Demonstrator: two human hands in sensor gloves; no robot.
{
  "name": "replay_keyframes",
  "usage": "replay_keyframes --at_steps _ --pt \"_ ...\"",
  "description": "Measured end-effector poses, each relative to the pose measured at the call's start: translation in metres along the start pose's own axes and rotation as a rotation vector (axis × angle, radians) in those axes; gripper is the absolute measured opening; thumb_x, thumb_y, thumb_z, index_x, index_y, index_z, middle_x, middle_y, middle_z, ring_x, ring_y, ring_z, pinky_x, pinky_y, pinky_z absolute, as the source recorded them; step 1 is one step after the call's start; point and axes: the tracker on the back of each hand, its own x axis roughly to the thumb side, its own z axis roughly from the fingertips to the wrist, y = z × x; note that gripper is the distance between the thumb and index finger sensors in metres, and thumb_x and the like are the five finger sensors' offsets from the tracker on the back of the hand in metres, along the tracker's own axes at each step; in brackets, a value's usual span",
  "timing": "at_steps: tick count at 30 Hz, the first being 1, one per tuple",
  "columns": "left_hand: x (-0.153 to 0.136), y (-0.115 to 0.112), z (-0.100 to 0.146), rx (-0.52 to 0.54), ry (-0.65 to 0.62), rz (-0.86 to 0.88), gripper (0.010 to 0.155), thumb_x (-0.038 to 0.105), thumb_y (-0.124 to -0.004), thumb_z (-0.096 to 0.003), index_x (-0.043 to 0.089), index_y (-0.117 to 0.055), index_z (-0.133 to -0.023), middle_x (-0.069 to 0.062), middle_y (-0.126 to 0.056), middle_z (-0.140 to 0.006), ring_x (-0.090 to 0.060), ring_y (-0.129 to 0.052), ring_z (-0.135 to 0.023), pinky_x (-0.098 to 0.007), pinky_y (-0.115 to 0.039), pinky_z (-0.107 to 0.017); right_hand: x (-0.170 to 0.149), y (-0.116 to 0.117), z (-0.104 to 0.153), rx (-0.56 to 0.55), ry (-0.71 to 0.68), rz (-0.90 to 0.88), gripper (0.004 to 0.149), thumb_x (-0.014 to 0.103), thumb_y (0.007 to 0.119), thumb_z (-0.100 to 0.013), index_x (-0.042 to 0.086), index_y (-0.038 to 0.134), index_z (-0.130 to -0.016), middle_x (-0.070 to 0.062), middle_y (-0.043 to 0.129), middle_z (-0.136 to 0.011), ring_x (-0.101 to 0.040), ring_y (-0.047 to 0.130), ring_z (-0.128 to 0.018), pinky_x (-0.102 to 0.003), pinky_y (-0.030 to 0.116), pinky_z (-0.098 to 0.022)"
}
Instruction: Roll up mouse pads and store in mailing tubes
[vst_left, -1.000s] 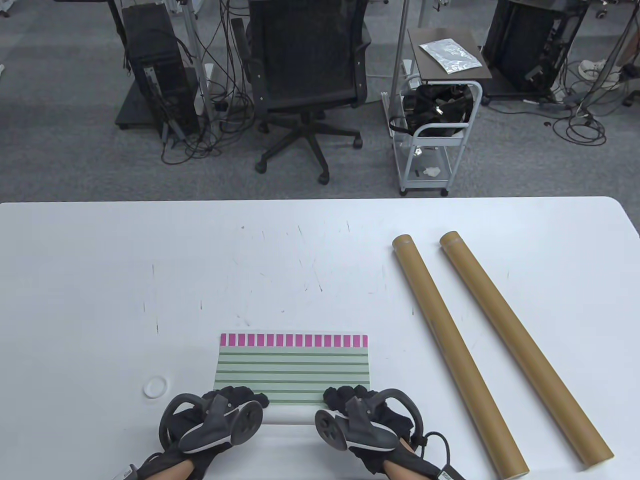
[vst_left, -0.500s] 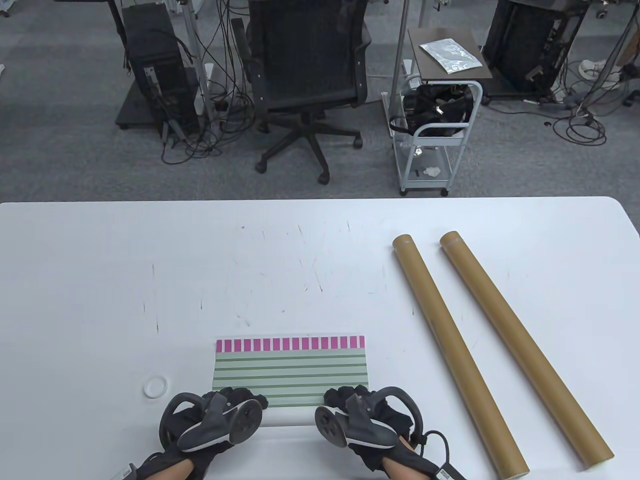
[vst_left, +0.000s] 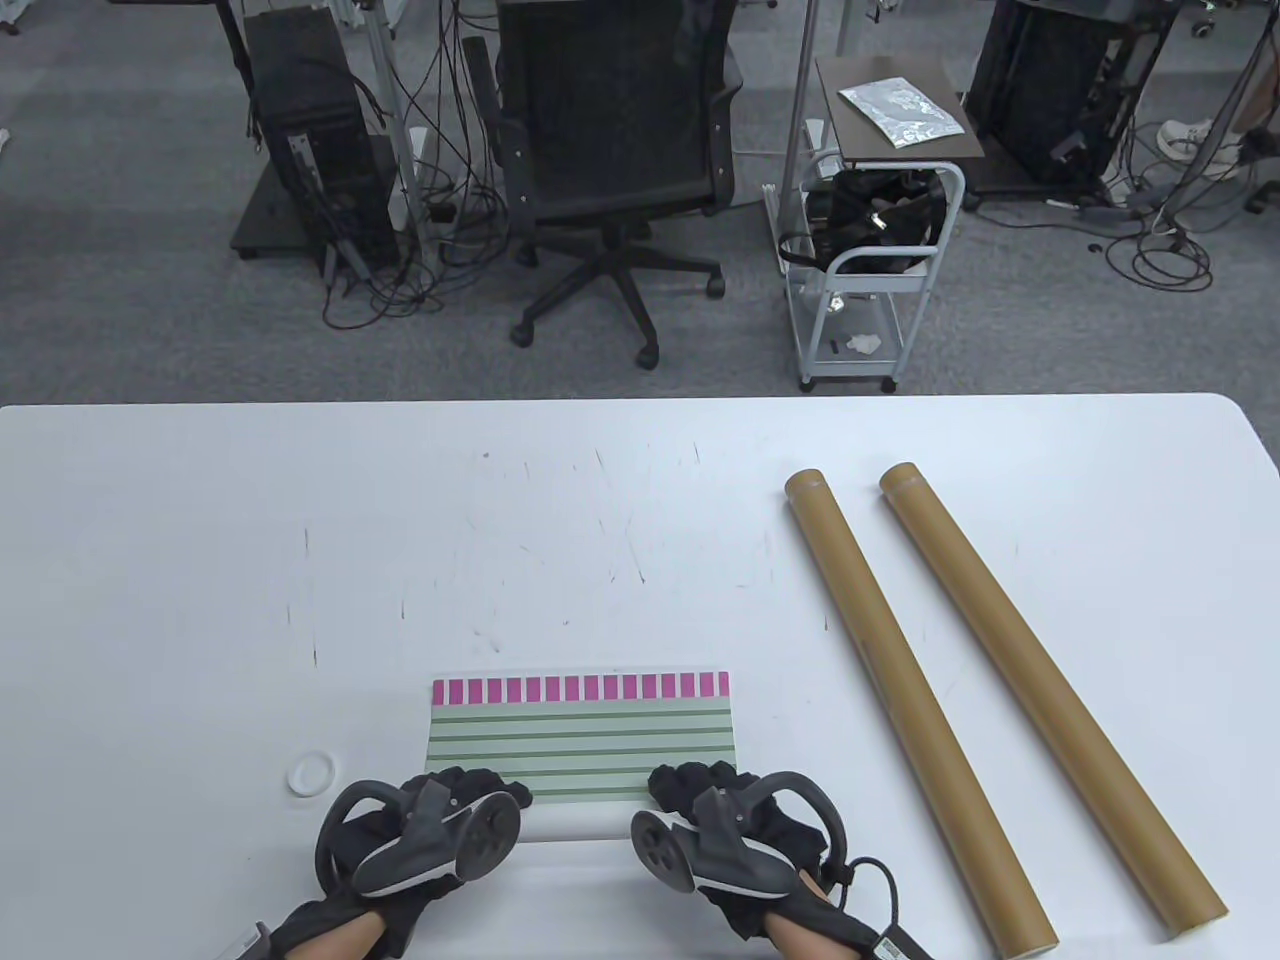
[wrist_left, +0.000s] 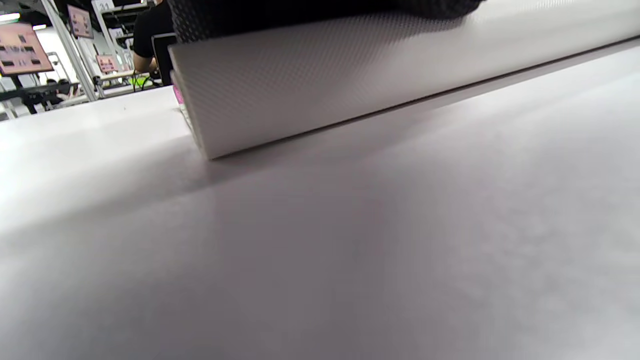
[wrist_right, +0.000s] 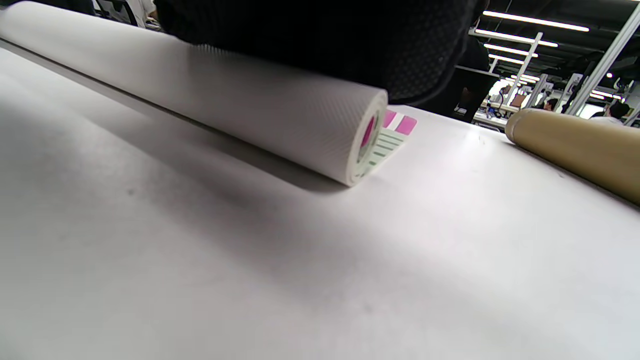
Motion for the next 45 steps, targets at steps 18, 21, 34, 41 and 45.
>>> replay_keyframes --at_steps 18,21,34,41,45 --pt "0.004 0.01 0.018 0.125 -0.074 -0.124 0.052 0.052 -0.077 -0.0353 0.045 -0.075 -0.087 0.017 -0.089 -0.087 -0.009 -0.096 -0.078 -0.027 -0.084 -0.061 0.005 0.004 -0.001 0.018 -0.009 0.013 0.049 0.027 0.061 -0.048 0.025 0.069 -0.096 0.0 0.081 -0.091 -0.025 0.087 -0.075 -0.041 0.077 -0.057" --pt "0.004 0.003 0.011 0.084 -0.059 -0.178 0.058 0.055 -0.078 -0.0331 0.048 -0.069 -0.09 0.02 -0.086 -0.091 -0.008 -0.093 -0.083 -0.03 -0.082 -0.067 0.003 0.005 -0.002 0.022 -0.008 0.0 0.049 0.027 0.06 -0.048 0.025 0.068 -0.096 0.0 0.08 -0.092 -0.025 0.086 -0.077 -0.041 0.076 -0.058" --pt "-0.004 -0.003 0.004 -0.016 -0.013 -0.065 0.054 0.049 -0.063 -0.041 0.047 -0.065 -0.095 0.018 -0.081 -0.095 -0.011 -0.088 -0.087 -0.034 -0.078 -0.071 0.004 -0.008 0.007 -0.074 -0.02 0.067 0.05 0.039 0.071 -0.045 0.026 0.072 -0.093 0.001 0.082 -0.088 -0.024 0.088 -0.073 -0.039 0.078 -0.056" --pt "0.003 0.0 0.007 0.019 -0.032 -0.139 0.058 0.05 -0.065 -0.042 0.042 -0.062 -0.099 0.013 -0.078 -0.1 -0.015 -0.087 -0.092 -0.036 -0.077 -0.071 0.002 -0.002 0.002 -0.065 0.011 0.056 0.05 0.037 0.071 -0.045 0.027 0.07 -0.093 0.002 0.081 -0.089 -0.024 0.087 -0.074 -0.038 0.078 -0.057" --pt "0.011 0.005 0.012 0.11 -0.053 -0.148 0.062 0.056 -0.072 -0.0382 0.046 -0.061 -0.098 0.015 -0.077 -0.1 -0.012 -0.086 -0.092 -0.034 -0.077 -0.072 0.001 0.002 -0.002 -0.027 0.017 0.037 0.051 0.036 0.066 -0.047 0.026 0.066 -0.097 0.0 0.078 -0.093 -0.026 0.083 -0.078 -0.041 0.075 -0.06"
